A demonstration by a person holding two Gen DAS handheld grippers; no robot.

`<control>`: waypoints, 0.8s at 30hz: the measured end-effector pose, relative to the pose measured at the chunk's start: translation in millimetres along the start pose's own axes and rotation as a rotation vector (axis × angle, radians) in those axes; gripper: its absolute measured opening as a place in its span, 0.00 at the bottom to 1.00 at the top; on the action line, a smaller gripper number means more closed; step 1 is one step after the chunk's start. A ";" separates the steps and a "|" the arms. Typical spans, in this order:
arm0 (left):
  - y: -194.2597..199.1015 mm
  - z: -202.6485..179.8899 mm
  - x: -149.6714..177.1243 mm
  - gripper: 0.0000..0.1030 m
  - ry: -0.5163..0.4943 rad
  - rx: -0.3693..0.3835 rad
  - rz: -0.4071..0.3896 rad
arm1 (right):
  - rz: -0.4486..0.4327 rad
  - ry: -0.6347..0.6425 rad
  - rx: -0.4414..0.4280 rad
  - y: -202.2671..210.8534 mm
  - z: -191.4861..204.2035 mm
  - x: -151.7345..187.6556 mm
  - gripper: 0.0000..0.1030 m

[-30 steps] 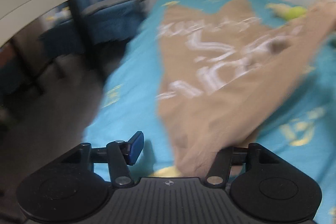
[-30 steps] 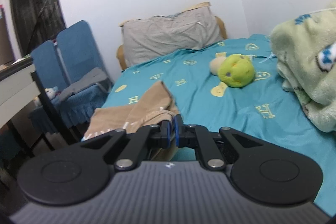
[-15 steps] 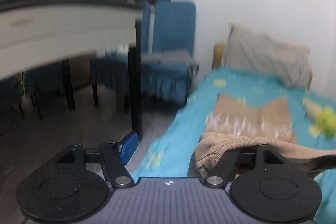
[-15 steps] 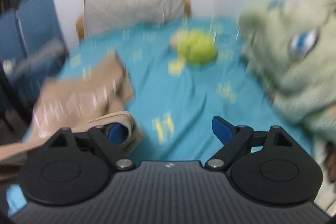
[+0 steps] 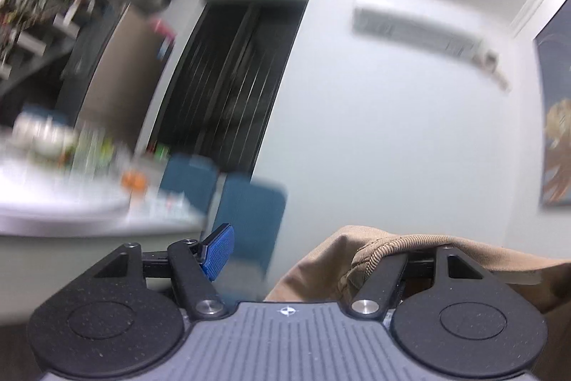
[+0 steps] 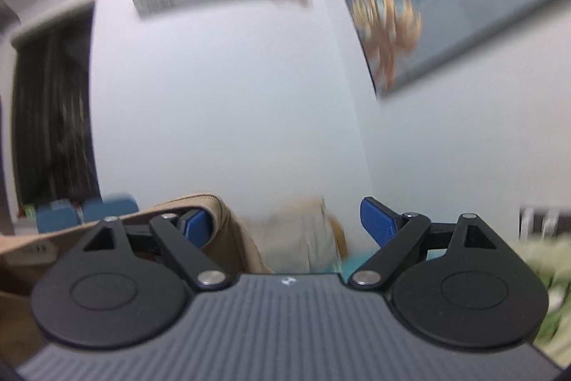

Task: Fold clothes
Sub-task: 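Lift the T-shirt high with both grippers to shake it open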

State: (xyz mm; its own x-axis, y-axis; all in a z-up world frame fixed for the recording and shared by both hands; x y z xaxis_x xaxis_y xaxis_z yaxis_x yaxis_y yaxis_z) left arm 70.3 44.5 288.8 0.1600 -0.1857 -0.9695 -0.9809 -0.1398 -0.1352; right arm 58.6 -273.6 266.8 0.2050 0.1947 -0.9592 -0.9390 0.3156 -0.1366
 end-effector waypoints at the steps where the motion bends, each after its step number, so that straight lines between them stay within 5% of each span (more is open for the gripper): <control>1: 8.3 -4.8 -26.9 0.69 -0.018 0.013 -0.025 | -0.028 -0.006 -0.009 13.7 0.6 -25.0 0.85; 6: 49.8 -28.6 -133.3 0.70 -0.073 0.074 -0.060 | -0.073 -0.023 -0.062 68.6 0.6 -121.3 0.86; 11: 63.5 -44.8 -166.8 0.70 -0.087 0.098 0.012 | -0.068 0.043 -0.071 85.7 5.3 -158.9 0.86; 17: 0.9 -31.7 -104.3 0.70 -0.071 0.090 0.130 | 0.071 0.036 -0.076 22.5 -9.9 -95.3 0.86; 24: -115.9 -20.9 40.1 0.70 -0.069 0.043 0.261 | 0.214 0.102 -0.046 -84.4 -14.2 19.6 0.86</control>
State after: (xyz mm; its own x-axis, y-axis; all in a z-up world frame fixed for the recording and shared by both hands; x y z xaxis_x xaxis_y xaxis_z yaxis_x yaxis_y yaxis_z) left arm 192.6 32.9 269.9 -0.1050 -0.1431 -0.9841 -0.9920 -0.0547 0.1138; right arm 138.0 -309.5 256.0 -0.0269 0.1576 -0.9871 -0.9701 0.2343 0.0638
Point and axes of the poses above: each gripper's, at about its wrist camera, not at the fingertips, and y roughly against the way its jaws point, z to its left, x to its underside, the point moved 10 cm from there along -y, roughly the way its jaws point, and after that the axes turned 1 degree about -y, right-handed, at the moved point
